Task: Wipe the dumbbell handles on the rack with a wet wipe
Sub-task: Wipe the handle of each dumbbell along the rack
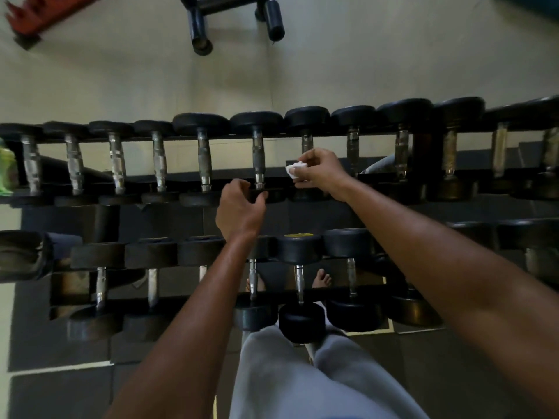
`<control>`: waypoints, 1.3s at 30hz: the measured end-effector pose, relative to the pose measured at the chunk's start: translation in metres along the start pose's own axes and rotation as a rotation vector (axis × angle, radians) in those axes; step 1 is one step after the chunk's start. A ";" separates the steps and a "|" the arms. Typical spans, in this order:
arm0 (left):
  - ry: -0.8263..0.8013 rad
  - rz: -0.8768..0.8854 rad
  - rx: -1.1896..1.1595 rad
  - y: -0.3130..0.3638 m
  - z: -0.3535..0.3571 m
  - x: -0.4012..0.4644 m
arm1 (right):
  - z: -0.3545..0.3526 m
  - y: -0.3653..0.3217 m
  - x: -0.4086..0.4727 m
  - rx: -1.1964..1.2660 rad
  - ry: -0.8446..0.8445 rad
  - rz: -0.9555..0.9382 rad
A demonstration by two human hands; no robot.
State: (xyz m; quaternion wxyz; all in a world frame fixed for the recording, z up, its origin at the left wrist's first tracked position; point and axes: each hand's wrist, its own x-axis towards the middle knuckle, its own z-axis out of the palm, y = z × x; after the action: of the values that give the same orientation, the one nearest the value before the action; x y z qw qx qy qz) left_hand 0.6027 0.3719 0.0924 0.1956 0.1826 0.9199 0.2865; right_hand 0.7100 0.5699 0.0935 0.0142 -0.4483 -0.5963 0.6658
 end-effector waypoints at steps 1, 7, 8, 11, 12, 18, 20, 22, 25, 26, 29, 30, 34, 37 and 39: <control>0.003 0.041 -0.002 0.010 0.007 -0.005 | -0.008 0.002 0.000 0.000 0.011 0.007; -0.132 0.063 -0.067 0.051 0.068 -0.021 | -0.044 0.011 0.017 -0.114 0.068 0.019; -0.134 0.036 -0.055 0.053 0.076 -0.021 | -0.047 0.013 0.020 -0.132 0.068 0.015; -0.115 -0.037 -0.040 0.054 0.090 -0.021 | -0.055 0.019 0.028 -0.243 0.061 -0.064; -0.102 -0.056 -0.046 0.054 0.093 -0.018 | -0.058 0.021 0.030 -0.296 0.060 -0.105; -0.089 -0.113 -0.040 0.049 0.099 -0.004 | -0.063 0.029 0.040 -0.293 -0.001 -0.138; -0.087 -0.106 -0.041 0.049 0.100 -0.004 | -0.065 0.030 0.042 -0.268 -0.030 -0.122; -0.083 -0.103 -0.045 0.049 0.100 -0.004 | -0.066 0.031 0.044 -0.303 -0.054 -0.132; -0.076 -0.109 -0.044 0.048 0.099 -0.006 | -0.066 0.028 0.044 -0.500 -0.100 -0.344; -0.071 -0.108 -0.042 0.048 0.099 -0.007 | -0.065 0.026 0.044 -0.620 -0.126 -0.452; -0.056 -0.088 -0.046 0.047 0.101 -0.010 | -0.062 0.025 0.049 -0.992 -0.184 -0.696; -0.049 -0.085 -0.049 0.048 0.102 -0.011 | -0.062 0.026 0.051 -1.080 -0.201 -0.726; -0.028 -0.092 -0.062 0.049 0.104 -0.013 | -0.066 0.026 0.060 -1.271 -0.214 -0.778; -0.029 -0.094 -0.081 0.048 0.104 -0.012 | -0.058 0.021 0.069 -1.387 -0.209 -0.795; -0.028 -0.086 -0.079 0.047 0.104 -0.012 | -0.046 0.016 0.076 -1.497 -0.221 -0.740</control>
State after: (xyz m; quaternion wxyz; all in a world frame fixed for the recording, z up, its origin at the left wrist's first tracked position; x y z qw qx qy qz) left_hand 0.6714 0.4500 0.0442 0.2279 0.1390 0.9120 0.3113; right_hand 0.7014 0.6433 0.0413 -0.1279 -0.0475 -0.9868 0.0870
